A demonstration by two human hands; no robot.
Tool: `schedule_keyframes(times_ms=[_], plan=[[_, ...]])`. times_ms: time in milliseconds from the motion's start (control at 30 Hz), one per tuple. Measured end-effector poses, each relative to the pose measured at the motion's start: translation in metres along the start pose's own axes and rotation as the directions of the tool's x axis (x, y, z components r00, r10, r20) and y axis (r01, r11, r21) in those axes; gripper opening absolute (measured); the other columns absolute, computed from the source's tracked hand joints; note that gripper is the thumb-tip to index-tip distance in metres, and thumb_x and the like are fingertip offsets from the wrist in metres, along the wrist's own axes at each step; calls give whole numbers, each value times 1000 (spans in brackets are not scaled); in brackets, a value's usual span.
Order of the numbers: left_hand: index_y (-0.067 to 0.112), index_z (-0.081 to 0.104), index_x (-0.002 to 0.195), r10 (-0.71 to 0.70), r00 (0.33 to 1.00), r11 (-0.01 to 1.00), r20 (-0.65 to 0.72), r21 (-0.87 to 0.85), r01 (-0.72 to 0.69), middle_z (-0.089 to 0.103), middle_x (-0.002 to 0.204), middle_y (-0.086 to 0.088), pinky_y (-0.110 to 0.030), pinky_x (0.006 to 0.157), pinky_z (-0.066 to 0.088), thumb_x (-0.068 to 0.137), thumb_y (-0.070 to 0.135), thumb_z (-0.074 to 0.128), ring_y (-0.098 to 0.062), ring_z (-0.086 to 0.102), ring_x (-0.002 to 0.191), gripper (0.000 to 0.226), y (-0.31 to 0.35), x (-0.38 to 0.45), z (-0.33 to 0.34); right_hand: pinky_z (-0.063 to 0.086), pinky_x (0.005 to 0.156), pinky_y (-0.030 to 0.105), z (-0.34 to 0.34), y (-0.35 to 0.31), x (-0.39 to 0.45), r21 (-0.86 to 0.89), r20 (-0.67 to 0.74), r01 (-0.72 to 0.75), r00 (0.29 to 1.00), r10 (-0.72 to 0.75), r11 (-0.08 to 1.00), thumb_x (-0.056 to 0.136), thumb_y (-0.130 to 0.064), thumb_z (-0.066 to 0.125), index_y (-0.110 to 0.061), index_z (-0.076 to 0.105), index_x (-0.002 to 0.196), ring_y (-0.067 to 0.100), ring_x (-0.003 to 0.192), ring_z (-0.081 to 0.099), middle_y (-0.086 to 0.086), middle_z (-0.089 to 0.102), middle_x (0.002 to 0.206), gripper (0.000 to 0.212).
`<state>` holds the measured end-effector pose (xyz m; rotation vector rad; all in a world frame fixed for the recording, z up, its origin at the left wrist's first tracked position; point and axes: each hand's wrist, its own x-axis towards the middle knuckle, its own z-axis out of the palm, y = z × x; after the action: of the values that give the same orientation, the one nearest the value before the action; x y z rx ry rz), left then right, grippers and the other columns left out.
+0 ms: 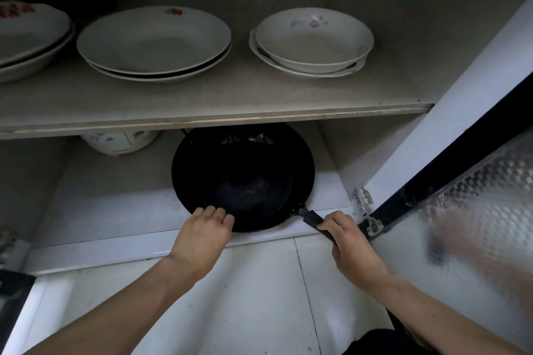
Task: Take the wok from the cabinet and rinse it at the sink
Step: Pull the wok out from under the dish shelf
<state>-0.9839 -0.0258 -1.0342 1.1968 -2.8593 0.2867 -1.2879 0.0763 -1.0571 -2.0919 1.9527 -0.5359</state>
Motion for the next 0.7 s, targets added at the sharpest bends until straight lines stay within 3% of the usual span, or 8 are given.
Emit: schedule_keyframes(times_ms=[133,233,367,600,700], plan=[[17,60,73,1,1000,1000,13,-21,-1,50,64,1,-28,52,34,28,-8,70,-20,48,57,53,-6,0,7,49,71,36,0,0,4,-18,-10,-35,999,35,999,64,24,50,-21,53,103,16,87,45,-8,43,100,59],[17,62,81,-63,998,998,12,-32,63,52,72,0,-30,55,41,32,-7,77,-21,50,65,56,-24,-2,16,48,75,31,2,-3,6,-12,-42,-41,998,41,999,68,21,54,-19,54,109,15,88,46,-7,45,102,57],[16,63,74,-127,990,992,58,30,126,53,68,-1,-31,54,42,32,-7,82,-23,51,63,51,-47,-1,20,49,79,29,3,-5,8,-25,-54,-9,998,7,1000,71,20,55,-14,55,115,16,93,49,-3,49,107,56],[16,61,65,-59,994,995,87,84,52,52,63,0,-25,47,30,18,-11,76,-20,51,57,56,-46,-9,13,53,71,40,8,-4,7,-74,-20,-23,1000,22,997,65,23,47,-16,52,110,23,91,50,2,45,105,60],[15,59,64,8,997,996,74,92,-14,52,61,-1,-27,46,35,23,-12,69,-21,50,54,50,-42,-26,11,51,72,37,7,-5,1,-113,-5,-8,1000,8,994,63,23,47,-13,54,106,21,90,48,1,46,103,57]])
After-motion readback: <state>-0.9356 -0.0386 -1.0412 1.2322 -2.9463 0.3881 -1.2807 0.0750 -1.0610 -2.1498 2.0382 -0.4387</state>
